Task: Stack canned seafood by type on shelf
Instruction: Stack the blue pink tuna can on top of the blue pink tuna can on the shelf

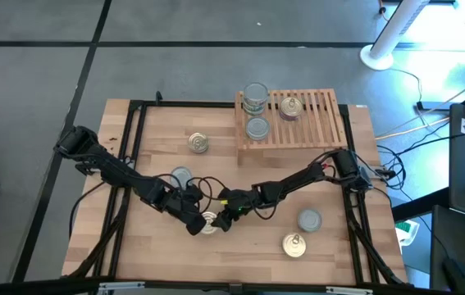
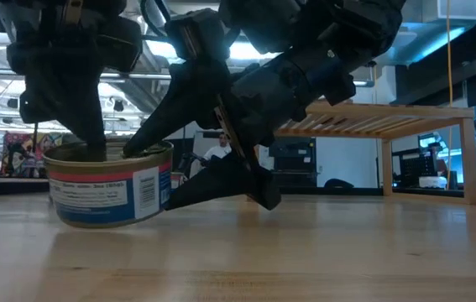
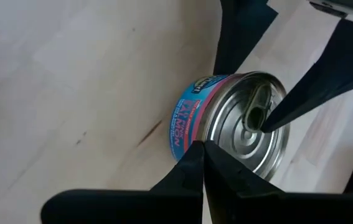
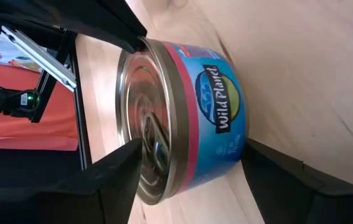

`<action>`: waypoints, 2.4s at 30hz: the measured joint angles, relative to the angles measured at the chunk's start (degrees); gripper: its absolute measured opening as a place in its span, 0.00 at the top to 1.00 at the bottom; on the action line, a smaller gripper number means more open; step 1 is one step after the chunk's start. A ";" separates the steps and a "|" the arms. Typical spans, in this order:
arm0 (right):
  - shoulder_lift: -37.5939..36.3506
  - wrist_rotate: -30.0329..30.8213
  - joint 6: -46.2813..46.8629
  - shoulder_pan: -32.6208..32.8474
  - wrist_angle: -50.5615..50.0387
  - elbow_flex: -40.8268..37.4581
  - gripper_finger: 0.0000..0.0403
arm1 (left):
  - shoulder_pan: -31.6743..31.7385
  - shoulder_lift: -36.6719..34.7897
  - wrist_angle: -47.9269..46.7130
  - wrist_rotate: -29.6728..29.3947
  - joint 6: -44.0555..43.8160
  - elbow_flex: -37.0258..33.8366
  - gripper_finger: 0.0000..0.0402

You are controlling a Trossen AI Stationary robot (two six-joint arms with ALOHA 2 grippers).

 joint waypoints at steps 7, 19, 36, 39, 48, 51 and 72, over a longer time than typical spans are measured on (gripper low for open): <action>0.00 -2.21 0.02 0.00 0.07 -0.07 0.33 | -0.04 2.87 3.76 -0.51 1.95 0.00 1.00; 0.00 -7.05 3.00 -0.07 0.33 -0.13 0.33 | -0.11 4.63 5.70 -3.50 2.73 0.07 1.00; 0.00 -9.36 10.84 -0.04 0.61 0.02 0.33 | -0.61 4.66 6.71 -9.96 1.18 0.09 1.00; -0.02 -8.94 10.73 0.02 0.65 0.06 0.33 | -0.74 4.68 8.10 -10.36 1.64 0.09 1.00; -0.11 -7.60 10.54 0.13 0.63 0.09 0.33 | -1.18 4.68 8.10 -10.07 1.62 0.09 1.00; -0.11 -6.47 10.54 0.15 0.57 0.09 0.33 | -1.18 4.68 8.27 -9.91 1.62 0.09 1.00; -0.11 -3.02 10.33 0.07 0.17 0.09 0.33 | -1.22 4.68 8.47 -9.33 1.31 0.09 1.00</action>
